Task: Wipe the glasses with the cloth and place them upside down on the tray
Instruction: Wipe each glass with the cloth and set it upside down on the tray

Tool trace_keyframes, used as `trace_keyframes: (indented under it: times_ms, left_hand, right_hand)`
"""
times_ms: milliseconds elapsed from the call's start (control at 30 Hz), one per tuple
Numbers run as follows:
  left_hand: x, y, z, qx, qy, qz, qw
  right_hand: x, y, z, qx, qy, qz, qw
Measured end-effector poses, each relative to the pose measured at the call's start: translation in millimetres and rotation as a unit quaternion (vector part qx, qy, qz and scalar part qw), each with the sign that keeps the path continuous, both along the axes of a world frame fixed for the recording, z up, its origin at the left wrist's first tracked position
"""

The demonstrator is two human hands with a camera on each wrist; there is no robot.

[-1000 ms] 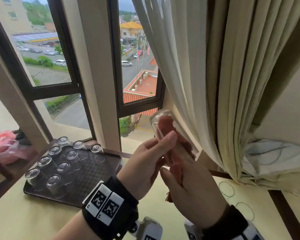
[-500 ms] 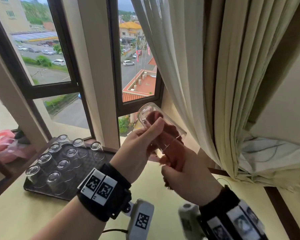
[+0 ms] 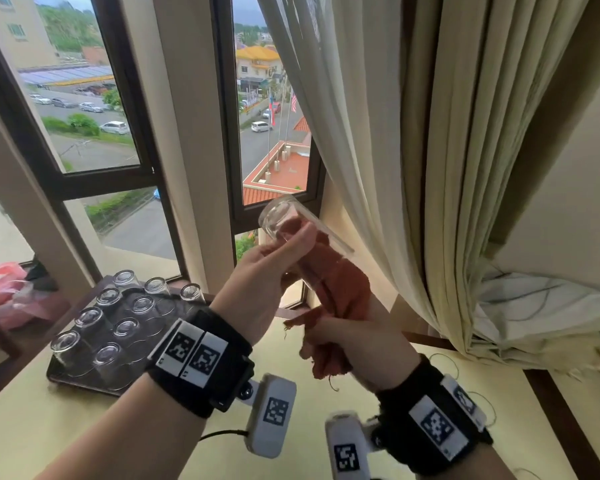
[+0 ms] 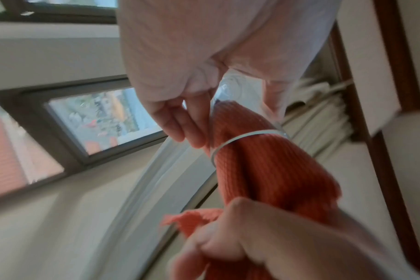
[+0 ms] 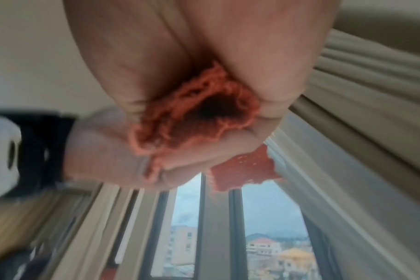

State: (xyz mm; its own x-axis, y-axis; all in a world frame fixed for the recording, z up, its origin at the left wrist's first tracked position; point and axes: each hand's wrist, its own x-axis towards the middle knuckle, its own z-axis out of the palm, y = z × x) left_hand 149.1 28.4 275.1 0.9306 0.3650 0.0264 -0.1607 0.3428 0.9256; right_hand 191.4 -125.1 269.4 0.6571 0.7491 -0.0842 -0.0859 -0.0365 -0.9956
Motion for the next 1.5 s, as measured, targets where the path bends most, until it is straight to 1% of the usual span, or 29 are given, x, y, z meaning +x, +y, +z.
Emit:
trace_keyframes:
  times_ms: [33,67,100,133,167,200,233,267,300,333,367,400,467,500,567,633,733,833,900,967,1067,1100,1133,1167,1233,1300,1400,1467,1500]
  left_hand:
    - [1,4,1,0.015,0.004,0.010,1.000]
    - [1,6,1,0.033,0.012,0.015,0.999]
    - [1,8,0,0.051,0.020,0.014,0.998]
    - [0,7,-2,0.068,0.029,0.004,0.997]
    - [0,5,-4,0.079,0.036,-0.011,0.996]
    - [0,2,-6,0.082,0.039,-0.025,0.996]
    - [0,0,-8,0.077,0.038,-0.034,0.996]
    - [0,-2,-10,0.065,0.036,-0.036,0.997]
    - [-1,-1,-11,0.053,0.034,-0.034,0.997]
    - [-2,0,-11,0.045,0.031,-0.034,0.998]
    - [-3,2,-11,0.044,0.028,-0.038,0.998]
    - [-3,3,-11,0.042,0.027,-0.040,0.998]
    - [-3,4,-13,0.025,0.028,-0.034,0.999]
    - [-2,5,-14,0.009,0.028,-0.029,0.999]
    - [0,7,-20,-0.014,0.030,-0.027,0.999]
    - [2,6,-24,-0.026,0.028,-0.031,0.999]
    - [5,6,-30,-0.046,0.019,-0.050,0.998]
    - [4,11,-33,-0.141,0.036,-0.076,0.986]
    - [3,14,-31,-0.193,0.074,-0.078,0.975]
    - [4,14,-30,-0.201,0.092,-0.096,0.970]
    - [4,14,-35,-0.183,0.077,-0.080,0.977]
    - [4,15,-37,-0.181,0.071,-0.064,0.979]
    - [3,16,-39,-0.177,0.062,-0.053,0.981]
    - [3,16,-40,-0.163,0.055,-0.048,0.984]
    - [4,11,-42,-0.116,0.045,-0.057,0.991]
    - [5,8,-46,-0.074,0.020,-0.076,0.994]
    - [6,14,-52,-0.065,-0.041,-0.118,0.990]
    - [7,18,-50,-0.065,-0.071,-0.133,0.986]
    - [9,19,-50,-0.056,-0.079,-0.130,0.987]
  right_hand:
    - [4,-2,-1,-0.074,-0.134,-0.009,0.988]
    - [8,-4,-1,-0.147,-0.287,-0.012,0.947]
    - [10,-2,-3,-0.218,-0.425,-0.012,0.878]
    - [8,2,-2,-0.262,-0.503,-0.019,0.823]
    - [7,7,-3,-0.277,-0.531,-0.037,0.800]
    - [6,11,-6,-0.279,-0.533,-0.048,0.797]
    - [6,14,-11,-0.265,-0.514,-0.037,0.815]
    - [6,17,-12,-0.228,-0.448,-0.026,0.864]
    - [8,20,-15,-0.168,-0.330,-0.018,0.929]
    - [7,21,-16,-0.090,-0.188,0.002,0.978]
    - [5,20,-17,-0.004,-0.059,0.017,0.998]
    - [4,20,-20,0.083,0.036,0.033,0.995]
    - [-1,21,-22,0.225,0.171,0.051,0.958]
    - [-2,23,-21,0.264,0.215,0.041,0.940]
    - [0,26,-15,0.278,0.246,-0.020,0.928]
    - [4,27,-12,0.253,0.222,-0.090,0.937]
    - [7,24,-11,0.182,0.107,-0.178,0.961]
    - [9,11,-12,0.103,-0.105,-0.242,0.959]
    - [11,1,-15,0.113,-0.227,-0.222,0.941]
    - [14,-5,-23,0.118,-0.347,-0.189,0.911]
    - [19,-16,-33,0.037,-0.516,-0.149,0.843]
    - [20,-19,-34,0.005,-0.537,-0.130,0.834]
    - [21,-21,-35,-0.031,-0.528,-0.107,0.842]
    - [20,-21,-34,-0.073,-0.486,-0.074,0.868]
    - [15,-15,-33,-0.130,-0.318,-0.012,0.939]
    - [11,-13,-36,-0.101,-0.157,0.019,0.982]
    - [7,-17,-38,0.018,0.017,0.079,0.997]
    - [3,-17,-40,0.141,0.144,0.099,0.975]
    - [0,-16,-41,0.195,0.174,0.104,0.960]
